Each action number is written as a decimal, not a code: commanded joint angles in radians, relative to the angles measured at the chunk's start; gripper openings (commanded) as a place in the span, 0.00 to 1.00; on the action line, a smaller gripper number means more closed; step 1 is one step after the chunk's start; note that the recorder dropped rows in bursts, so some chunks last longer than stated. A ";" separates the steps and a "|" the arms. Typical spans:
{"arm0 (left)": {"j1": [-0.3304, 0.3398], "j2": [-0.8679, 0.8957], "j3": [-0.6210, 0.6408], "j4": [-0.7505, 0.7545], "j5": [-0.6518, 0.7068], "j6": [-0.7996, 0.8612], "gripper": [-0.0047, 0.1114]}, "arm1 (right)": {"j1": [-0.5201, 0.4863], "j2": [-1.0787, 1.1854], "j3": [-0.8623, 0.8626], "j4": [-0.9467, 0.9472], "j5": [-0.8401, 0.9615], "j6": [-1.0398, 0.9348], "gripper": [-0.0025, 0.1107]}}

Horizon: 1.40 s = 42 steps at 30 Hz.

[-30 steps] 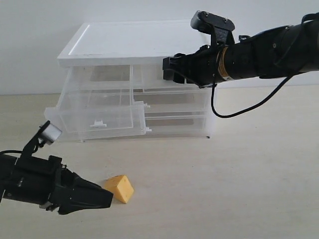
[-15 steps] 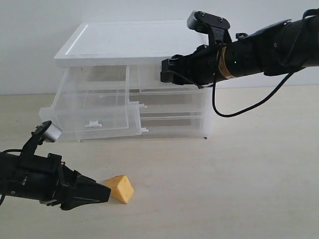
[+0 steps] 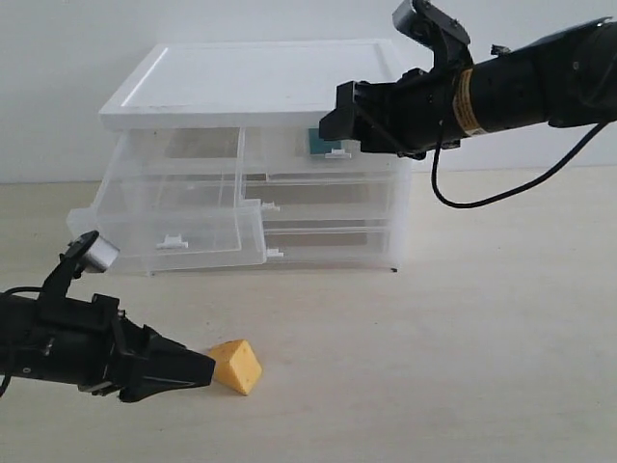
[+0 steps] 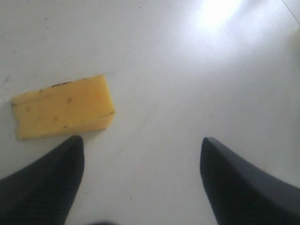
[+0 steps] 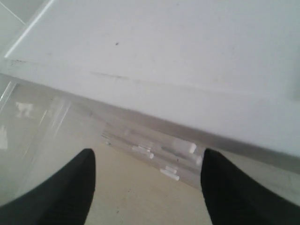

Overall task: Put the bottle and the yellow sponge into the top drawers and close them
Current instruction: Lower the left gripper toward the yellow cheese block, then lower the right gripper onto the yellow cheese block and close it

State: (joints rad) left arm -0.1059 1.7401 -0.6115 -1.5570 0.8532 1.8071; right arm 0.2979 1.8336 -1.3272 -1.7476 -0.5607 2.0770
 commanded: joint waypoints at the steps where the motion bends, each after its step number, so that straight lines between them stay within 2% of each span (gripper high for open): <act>1: -0.006 -0.005 0.006 0.002 -0.014 -0.003 0.60 | -0.009 -0.021 0.057 0.003 -0.044 -0.043 0.53; 12: 0.002 -0.011 0.043 0.093 -0.071 -0.144 0.60 | -0.009 -0.191 0.283 0.003 -0.178 -0.172 0.53; 15: 0.035 -0.014 0.053 0.111 -0.073 -0.220 0.57 | -0.009 -0.239 0.366 0.003 -0.182 -0.218 0.53; 19: 0.123 -0.023 0.076 0.111 -0.083 -0.270 0.53 | -0.007 -0.257 0.463 0.003 -0.215 -0.360 0.53; 24: 0.213 -0.024 0.118 0.079 -0.119 -0.290 0.53 | 0.006 -0.233 0.577 0.184 -0.213 -0.702 0.53; 30: 0.223 -0.024 0.120 0.043 -0.147 -0.290 0.53 | 0.154 -0.169 0.606 0.347 -0.158 -1.039 0.53; 34: 0.223 -0.024 0.120 0.021 -0.147 -0.270 0.53 | 0.276 -0.108 0.606 0.615 -0.010 -1.346 0.54; 37: 0.223 -0.024 0.120 -0.002 -0.147 -0.255 0.53 | 0.322 -0.063 0.606 0.827 -0.013 -1.573 0.54; 39: 0.223 -0.024 0.120 -0.010 -0.147 -0.243 0.53 | 0.341 -0.044 0.599 0.929 -0.018 -1.647 0.54; 42: 0.223 -0.024 0.120 -0.010 -0.147 -0.241 0.53 | 0.341 -0.016 0.567 0.957 -0.011 -1.616 0.54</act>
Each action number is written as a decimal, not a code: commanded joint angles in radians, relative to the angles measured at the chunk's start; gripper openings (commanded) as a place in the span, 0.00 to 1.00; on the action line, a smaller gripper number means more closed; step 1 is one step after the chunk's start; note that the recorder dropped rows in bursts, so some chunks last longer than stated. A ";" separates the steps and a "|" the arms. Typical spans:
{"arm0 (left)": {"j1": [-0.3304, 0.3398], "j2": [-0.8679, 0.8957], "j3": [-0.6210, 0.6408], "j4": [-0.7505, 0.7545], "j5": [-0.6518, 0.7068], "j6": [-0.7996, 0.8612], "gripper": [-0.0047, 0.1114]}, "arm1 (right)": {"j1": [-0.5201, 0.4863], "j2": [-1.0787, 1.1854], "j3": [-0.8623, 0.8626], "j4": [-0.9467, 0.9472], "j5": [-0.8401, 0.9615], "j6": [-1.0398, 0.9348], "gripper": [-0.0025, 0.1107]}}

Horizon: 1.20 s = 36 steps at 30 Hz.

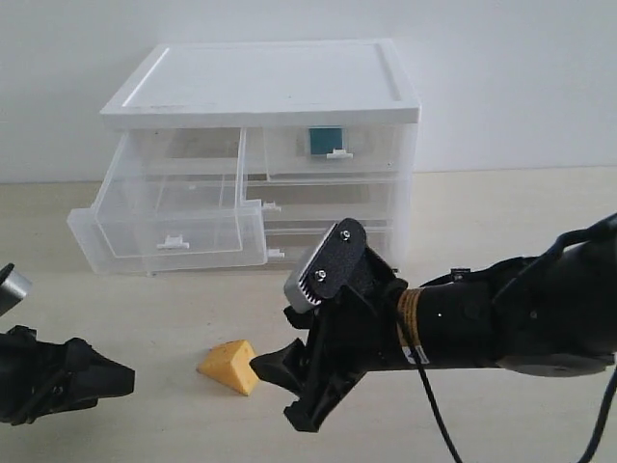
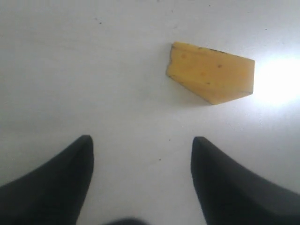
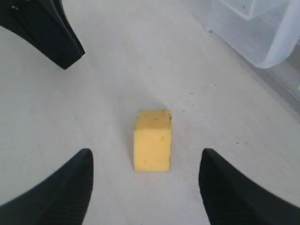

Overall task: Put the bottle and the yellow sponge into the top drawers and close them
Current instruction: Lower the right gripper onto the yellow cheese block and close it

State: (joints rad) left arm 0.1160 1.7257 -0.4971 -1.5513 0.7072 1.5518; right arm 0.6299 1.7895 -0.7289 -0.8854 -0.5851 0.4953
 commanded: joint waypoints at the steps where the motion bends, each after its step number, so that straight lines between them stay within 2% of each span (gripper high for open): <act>1: 0.002 -0.010 0.006 -0.015 -0.001 0.012 0.53 | 0.009 0.041 -0.045 0.093 0.009 -0.030 0.54; 10: 0.002 -0.010 0.006 -0.015 0.044 0.019 0.53 | 0.009 0.148 -0.131 0.083 -0.034 0.030 0.54; 17: 0.002 -0.010 0.006 -0.011 0.061 0.019 0.53 | 0.010 0.196 -0.172 -0.013 -0.053 0.143 0.54; 21: 0.002 -0.010 0.006 -0.011 0.061 0.019 0.53 | 0.045 0.198 -0.174 0.001 -0.060 0.135 0.54; 26: 0.002 -0.010 0.006 0.000 0.059 0.019 0.53 | 0.093 0.198 -0.224 0.002 0.074 0.124 0.54; 36: 0.002 -0.010 0.006 0.007 0.015 0.015 0.53 | 0.099 0.243 -0.270 0.003 0.159 0.128 0.54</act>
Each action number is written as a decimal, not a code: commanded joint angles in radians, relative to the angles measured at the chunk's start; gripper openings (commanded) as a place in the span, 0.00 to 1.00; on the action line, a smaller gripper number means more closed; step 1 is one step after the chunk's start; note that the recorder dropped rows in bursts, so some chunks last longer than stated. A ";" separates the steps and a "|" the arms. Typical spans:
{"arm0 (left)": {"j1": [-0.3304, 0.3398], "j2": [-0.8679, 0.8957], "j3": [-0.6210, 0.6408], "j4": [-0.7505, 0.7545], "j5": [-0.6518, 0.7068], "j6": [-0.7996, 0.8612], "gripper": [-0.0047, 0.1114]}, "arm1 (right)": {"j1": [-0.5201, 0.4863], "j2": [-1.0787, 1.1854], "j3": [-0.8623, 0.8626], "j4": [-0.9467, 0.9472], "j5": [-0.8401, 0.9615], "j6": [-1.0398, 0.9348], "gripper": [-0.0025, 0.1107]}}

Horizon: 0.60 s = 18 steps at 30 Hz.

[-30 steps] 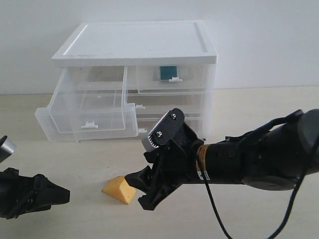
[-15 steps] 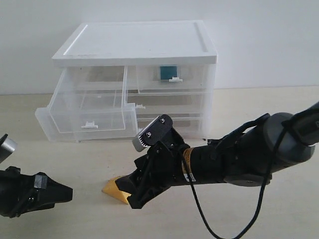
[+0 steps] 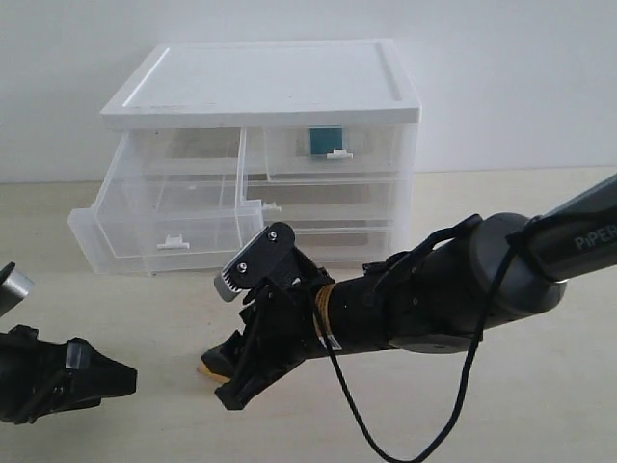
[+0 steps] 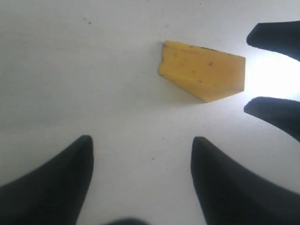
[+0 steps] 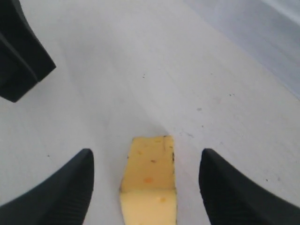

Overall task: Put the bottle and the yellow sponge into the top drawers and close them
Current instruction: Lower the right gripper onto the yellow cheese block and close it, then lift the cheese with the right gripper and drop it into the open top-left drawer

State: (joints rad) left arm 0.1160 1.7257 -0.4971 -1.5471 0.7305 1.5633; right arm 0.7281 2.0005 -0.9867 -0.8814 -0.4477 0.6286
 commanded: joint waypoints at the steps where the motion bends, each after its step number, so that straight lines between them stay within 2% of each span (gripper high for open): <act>1: 0.002 -0.010 0.006 0.002 -0.009 0.004 0.53 | 0.000 0.047 -0.012 -0.002 0.009 -0.010 0.54; 8: 0.002 -0.010 0.006 0.002 -0.009 0.004 0.53 | 0.000 0.082 -0.042 -0.024 0.023 0.027 0.53; 9: 0.002 -0.010 0.006 0.002 -0.009 0.004 0.53 | 0.000 0.082 -0.042 -0.024 0.024 0.028 0.48; 11: 0.002 -0.010 0.006 0.002 -0.009 0.004 0.53 | 0.000 0.082 -0.045 -0.022 0.043 0.028 0.23; 12: 0.002 -0.010 0.006 0.002 -0.009 0.004 0.53 | 0.000 0.082 -0.045 -0.024 0.067 0.028 0.02; 16: 0.002 -0.010 0.006 0.001 -0.006 0.004 0.53 | 0.000 0.052 -0.045 -0.042 0.100 0.087 0.02; 17: 0.002 -0.010 0.006 0.001 -0.006 0.004 0.53 | 0.000 0.032 -0.045 -0.073 0.105 0.130 0.02; 18: 0.002 -0.010 0.006 0.001 -0.006 0.004 0.53 | 0.001 -0.007 -0.045 -0.186 0.104 0.256 0.02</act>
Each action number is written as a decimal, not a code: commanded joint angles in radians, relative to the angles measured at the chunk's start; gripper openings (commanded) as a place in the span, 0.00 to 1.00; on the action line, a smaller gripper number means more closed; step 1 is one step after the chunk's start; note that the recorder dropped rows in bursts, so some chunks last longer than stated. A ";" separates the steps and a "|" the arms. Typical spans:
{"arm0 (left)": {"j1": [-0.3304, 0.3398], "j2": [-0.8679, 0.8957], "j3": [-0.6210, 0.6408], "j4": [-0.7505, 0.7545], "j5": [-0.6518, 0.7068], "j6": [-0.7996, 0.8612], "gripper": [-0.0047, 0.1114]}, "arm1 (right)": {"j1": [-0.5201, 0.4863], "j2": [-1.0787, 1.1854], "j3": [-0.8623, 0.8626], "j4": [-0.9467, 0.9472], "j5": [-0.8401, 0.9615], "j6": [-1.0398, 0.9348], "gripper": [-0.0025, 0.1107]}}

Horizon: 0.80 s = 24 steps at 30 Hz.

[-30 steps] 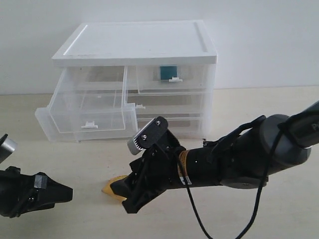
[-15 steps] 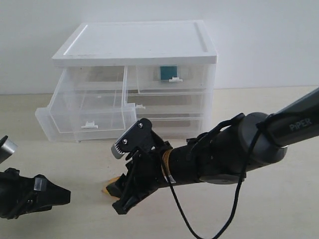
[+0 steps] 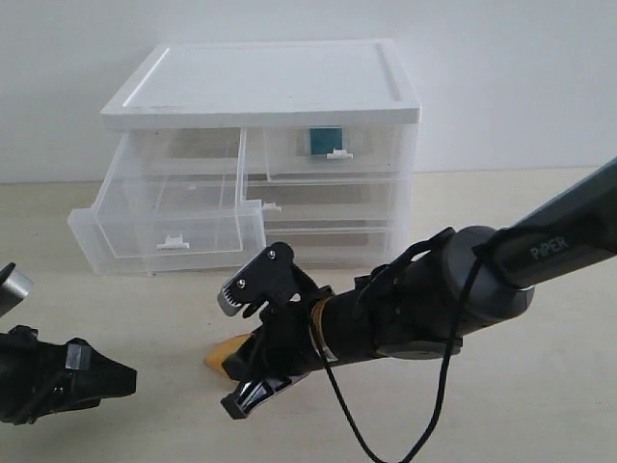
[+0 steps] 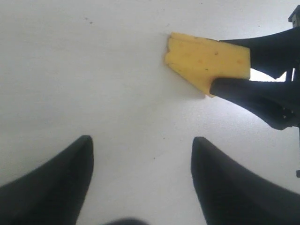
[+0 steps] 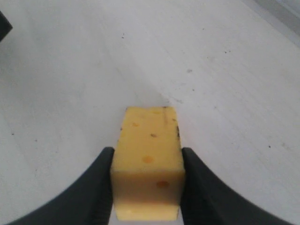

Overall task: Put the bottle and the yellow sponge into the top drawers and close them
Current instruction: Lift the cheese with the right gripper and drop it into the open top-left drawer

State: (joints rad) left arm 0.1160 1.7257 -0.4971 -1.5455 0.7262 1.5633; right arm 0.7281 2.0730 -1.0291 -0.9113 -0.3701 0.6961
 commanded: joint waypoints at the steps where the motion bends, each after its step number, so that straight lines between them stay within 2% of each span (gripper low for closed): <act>1: 0.002 -0.010 0.006 -0.006 -0.001 0.004 0.53 | 0.001 -0.102 -0.002 -0.243 0.016 0.293 0.02; 3: 0.002 -0.010 0.006 -0.017 -0.001 0.004 0.53 | 0.001 -0.162 0.011 -0.471 -0.119 0.574 0.02; 4: 0.002 -0.010 0.006 -0.017 -0.001 0.004 0.53 | 0.001 -0.182 0.014 -0.550 -0.212 0.634 0.02; 6: 0.002 -0.010 0.006 -0.020 -0.001 0.004 0.53 | 0.001 -0.227 0.014 -0.545 -0.297 0.639 0.02; 9: 0.002 -0.010 0.006 -0.020 -0.001 0.004 0.53 | 0.001 -0.288 0.006 -0.496 -0.299 0.620 0.02; 16: 0.002 -0.010 0.006 -0.020 -0.001 0.004 0.53 | 0.001 -0.387 -0.099 -0.431 -0.202 0.582 0.02; 24: 0.002 -0.010 0.006 -0.020 0.004 0.004 0.53 | -0.001 -0.346 -0.305 -0.253 0.073 0.501 0.02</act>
State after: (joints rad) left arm 0.1160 1.7257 -0.4971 -1.5534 0.7262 1.5633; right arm 0.7281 1.7052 -1.2715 -1.2181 -0.3943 1.2179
